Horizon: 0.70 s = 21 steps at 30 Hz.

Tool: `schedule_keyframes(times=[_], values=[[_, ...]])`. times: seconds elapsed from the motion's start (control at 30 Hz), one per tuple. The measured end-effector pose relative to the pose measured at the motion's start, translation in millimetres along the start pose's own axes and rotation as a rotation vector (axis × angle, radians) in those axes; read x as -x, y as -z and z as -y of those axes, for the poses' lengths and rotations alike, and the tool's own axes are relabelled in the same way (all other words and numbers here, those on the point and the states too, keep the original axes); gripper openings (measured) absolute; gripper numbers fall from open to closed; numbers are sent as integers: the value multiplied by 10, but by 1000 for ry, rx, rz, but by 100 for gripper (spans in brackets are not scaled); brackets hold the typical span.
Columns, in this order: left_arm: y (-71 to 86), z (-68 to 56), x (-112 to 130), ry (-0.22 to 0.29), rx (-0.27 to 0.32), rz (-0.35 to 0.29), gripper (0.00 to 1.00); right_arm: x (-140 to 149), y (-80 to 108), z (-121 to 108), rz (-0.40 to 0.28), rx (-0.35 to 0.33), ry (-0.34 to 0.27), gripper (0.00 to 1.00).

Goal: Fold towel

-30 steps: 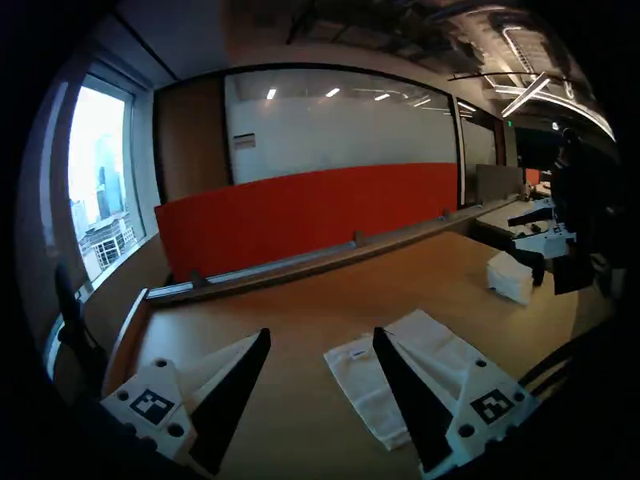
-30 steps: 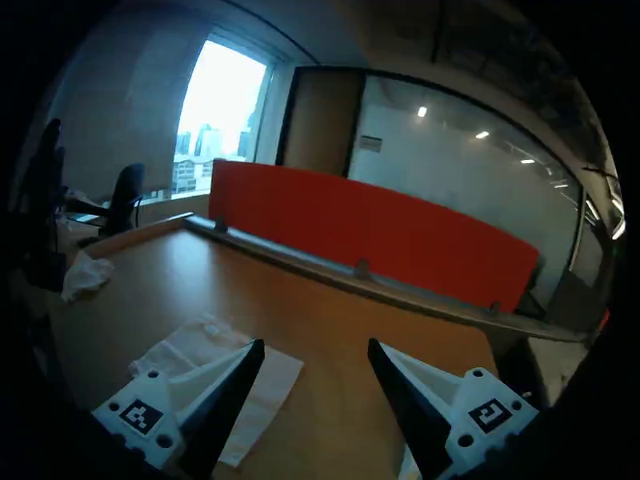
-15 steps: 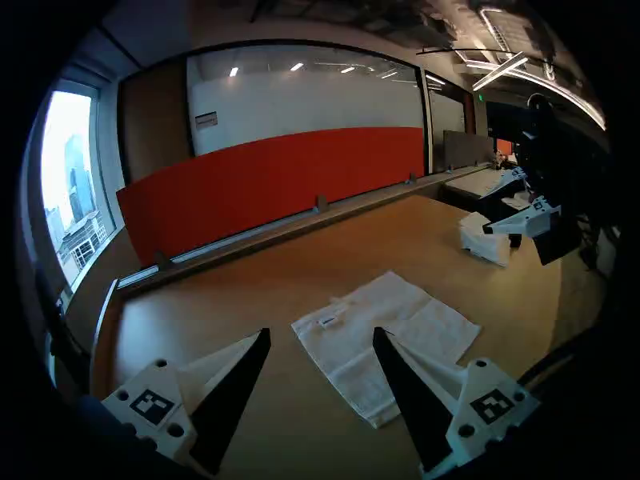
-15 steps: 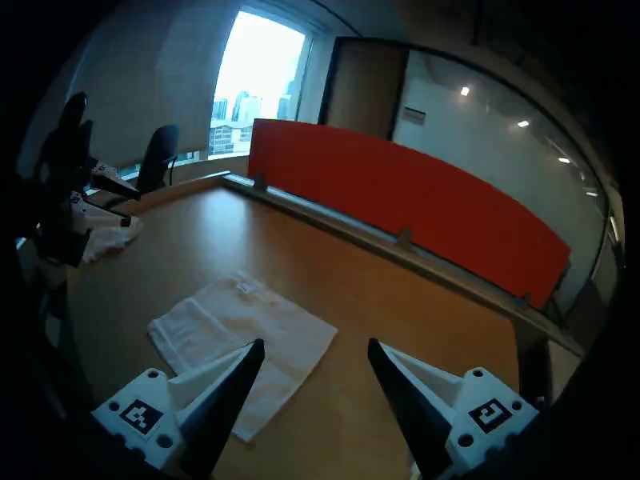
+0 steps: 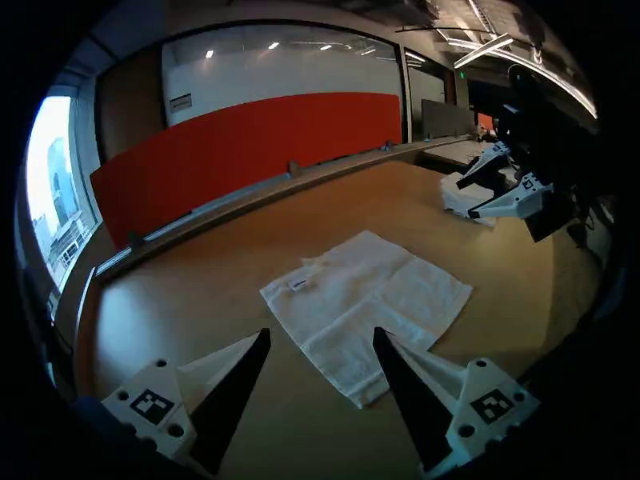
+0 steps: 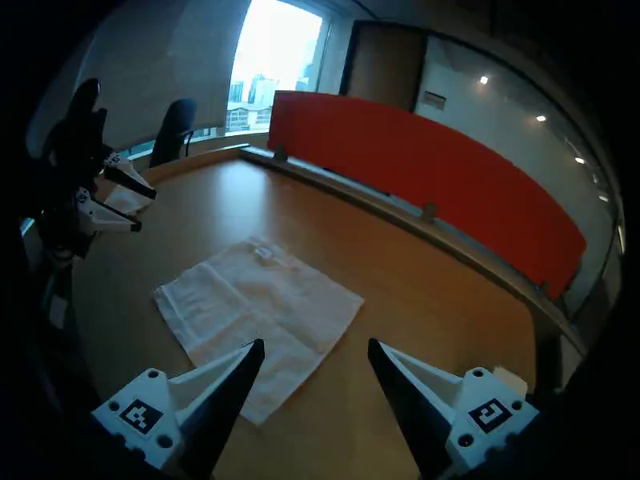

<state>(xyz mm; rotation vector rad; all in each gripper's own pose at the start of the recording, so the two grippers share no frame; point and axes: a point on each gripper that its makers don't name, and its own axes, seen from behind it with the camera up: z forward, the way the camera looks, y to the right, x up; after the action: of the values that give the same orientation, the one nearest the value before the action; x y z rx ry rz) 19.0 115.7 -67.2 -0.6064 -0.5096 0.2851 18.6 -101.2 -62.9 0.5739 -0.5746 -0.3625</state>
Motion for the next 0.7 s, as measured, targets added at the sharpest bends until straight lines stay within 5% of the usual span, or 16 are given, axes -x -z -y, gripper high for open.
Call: schedule_keyframes(times=[0.7], values=[[-440, -269, 685, -12, 80, 117, 95, 719, -391, 354, 129, -84, 35, 100]])
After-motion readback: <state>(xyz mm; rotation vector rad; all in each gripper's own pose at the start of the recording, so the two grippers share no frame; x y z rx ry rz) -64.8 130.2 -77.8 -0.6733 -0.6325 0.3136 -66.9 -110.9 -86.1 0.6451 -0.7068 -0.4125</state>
